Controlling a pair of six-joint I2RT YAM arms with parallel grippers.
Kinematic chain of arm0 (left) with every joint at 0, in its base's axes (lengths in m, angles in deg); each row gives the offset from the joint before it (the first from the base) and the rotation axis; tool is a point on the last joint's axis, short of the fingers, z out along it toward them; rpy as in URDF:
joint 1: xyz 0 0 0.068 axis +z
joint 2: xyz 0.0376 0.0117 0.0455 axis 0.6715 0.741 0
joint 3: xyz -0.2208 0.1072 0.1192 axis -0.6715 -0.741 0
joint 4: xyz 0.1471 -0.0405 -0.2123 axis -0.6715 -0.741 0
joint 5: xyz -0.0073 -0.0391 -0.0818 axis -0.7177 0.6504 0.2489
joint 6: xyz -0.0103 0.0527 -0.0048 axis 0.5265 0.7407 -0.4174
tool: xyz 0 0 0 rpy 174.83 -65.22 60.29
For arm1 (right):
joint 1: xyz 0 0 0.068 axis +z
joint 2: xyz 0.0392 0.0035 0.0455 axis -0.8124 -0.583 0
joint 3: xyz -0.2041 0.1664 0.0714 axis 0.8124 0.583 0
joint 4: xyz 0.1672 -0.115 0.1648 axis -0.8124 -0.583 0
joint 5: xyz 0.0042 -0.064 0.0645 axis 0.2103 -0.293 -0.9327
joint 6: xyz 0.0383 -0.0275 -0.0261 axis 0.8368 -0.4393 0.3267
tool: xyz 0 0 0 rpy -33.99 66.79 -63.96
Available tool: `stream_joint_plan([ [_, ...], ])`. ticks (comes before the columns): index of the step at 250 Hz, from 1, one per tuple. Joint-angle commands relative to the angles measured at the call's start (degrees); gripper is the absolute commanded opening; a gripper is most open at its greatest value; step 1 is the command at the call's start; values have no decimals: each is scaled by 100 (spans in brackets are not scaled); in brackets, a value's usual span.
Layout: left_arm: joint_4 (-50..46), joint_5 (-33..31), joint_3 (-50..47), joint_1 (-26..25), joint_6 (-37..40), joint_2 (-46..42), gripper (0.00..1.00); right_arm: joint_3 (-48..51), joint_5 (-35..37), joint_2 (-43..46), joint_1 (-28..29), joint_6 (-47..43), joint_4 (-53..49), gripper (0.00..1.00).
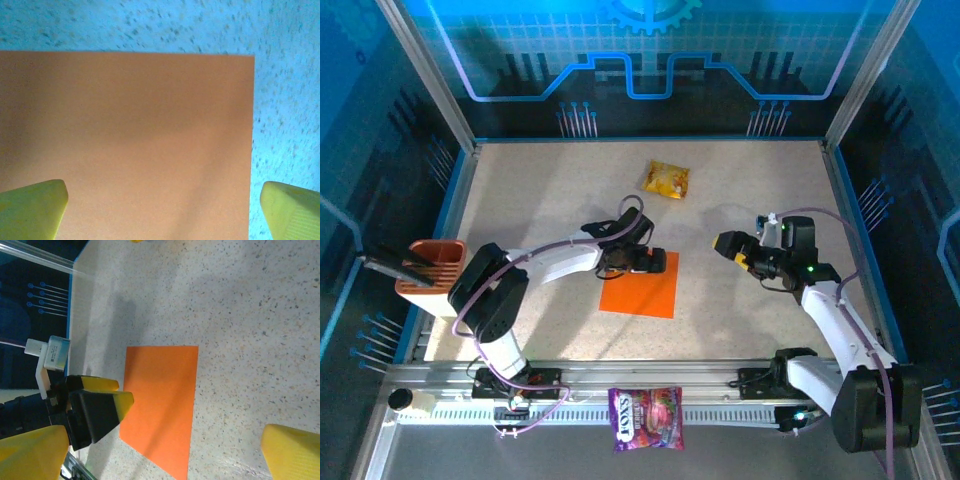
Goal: Fold a paper plane with a square sheet of paper (pick it up from the middle)
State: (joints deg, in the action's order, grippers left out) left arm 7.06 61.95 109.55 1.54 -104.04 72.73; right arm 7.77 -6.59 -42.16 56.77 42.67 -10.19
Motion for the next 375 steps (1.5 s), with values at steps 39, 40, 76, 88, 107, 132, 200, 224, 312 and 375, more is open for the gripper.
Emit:
stream_joint_plan([
  [39, -1153, -38, 578, -334, 369, 538, 100, 64, 590, 35, 376, -26, -534, 99],
  [40, -1161, -46, 587, -332, 368, 547, 100, 65, 599, 36, 378, -27, -540, 99],
  [76, -1450, -390, 935, -431, 194, 863, 100, -104, 710, -16, 413, -94, -836, 99],
  [88, -1530, -482, 1029, -449, 103, 957, 100, -147, 752, -10, 407, -139, -933, 99],
  [107, -1611, -563, 1121, -457, 24, 1067, 100, -181, 851, 33, 414, -170, -1019, 99],
  [132, -1624, -556, 1174, -460, 6, 1180, 100, -154, 863, 93, 407, -191, -1018, 99],
  [200, -1609, -678, 1229, -460, -27, 1347, 100, -125, 789, 92, 409, -266, -1005, 99],
  [224, -1610, -647, 1283, -448, -28, 1415, 100, -127, 783, 80, 419, -274, -1012, 99],
  [312, -1490, -680, 1021, -451, -91, 1596, 100, -124, 840, 55, 418, -273, -1041, 99],
  [375, -1366, -679, 860, -453, -159, 1811, 100, -102, 872, 54, 424, -255, -1038, 99],
])
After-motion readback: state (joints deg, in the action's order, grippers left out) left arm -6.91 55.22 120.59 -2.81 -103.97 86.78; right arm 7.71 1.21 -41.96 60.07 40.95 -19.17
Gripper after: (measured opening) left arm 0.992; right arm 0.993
